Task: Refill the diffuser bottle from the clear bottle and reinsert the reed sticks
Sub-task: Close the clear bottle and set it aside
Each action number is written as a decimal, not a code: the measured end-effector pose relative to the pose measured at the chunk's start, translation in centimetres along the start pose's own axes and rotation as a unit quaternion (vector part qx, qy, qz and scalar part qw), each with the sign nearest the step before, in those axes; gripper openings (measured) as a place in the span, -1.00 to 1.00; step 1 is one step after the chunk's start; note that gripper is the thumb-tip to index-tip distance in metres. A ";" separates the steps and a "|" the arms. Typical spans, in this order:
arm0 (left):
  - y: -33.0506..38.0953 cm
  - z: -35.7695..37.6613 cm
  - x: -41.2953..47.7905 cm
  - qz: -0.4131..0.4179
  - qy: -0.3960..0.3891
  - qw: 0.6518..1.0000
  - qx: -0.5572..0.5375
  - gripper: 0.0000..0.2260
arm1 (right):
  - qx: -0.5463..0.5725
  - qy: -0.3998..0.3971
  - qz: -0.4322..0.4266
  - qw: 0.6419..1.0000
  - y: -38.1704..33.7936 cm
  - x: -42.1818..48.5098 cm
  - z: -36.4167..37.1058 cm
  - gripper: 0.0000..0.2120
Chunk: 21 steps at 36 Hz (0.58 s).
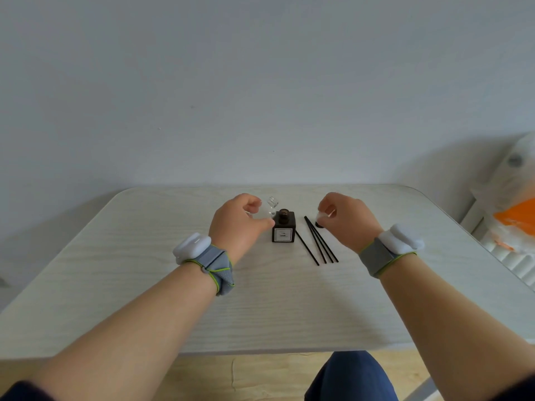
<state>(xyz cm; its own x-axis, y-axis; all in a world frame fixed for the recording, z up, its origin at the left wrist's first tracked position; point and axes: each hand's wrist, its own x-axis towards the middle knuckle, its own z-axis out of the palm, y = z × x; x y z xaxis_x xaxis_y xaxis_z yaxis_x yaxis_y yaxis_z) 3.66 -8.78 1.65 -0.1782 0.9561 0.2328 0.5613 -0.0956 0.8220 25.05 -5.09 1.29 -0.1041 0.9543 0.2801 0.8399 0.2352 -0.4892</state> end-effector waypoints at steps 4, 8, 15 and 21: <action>0.0 -0.3 0.3 0.002 -0.004 1.000 0.007 -0.65 | 0.095 0.020 -0.030 0.995 -2.4 -0.2 -0.8 -0.88; 0.2 -0.5 0.4 0.013 -0.014 1.000 0.011 -0.66 | 0.163 0.006 -0.057 0.985 -4.4 -0.3 -1.5 -0.90; 0.6 -0.5 0.1 0.041 -0.021 0.999 0.007 -0.67 | 0.230 -0.027 -0.075 0.970 -6.0 -0.3 -1.1 -0.84; 0.6 -0.6 0.2 0.054 -0.025 0.998 0.015 -0.65 | 0.242 -0.028 -0.071 0.967 -6.1 -0.4 -1.2 -0.80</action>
<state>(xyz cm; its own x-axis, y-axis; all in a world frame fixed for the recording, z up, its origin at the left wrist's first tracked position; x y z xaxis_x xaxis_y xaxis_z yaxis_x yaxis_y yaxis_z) 3.52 -8.86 2.50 -0.0755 0.9534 0.2921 0.5996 -0.1906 0.7773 20.59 -7.16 5.17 -0.2399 0.9111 0.3351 0.4687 0.4110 -0.7819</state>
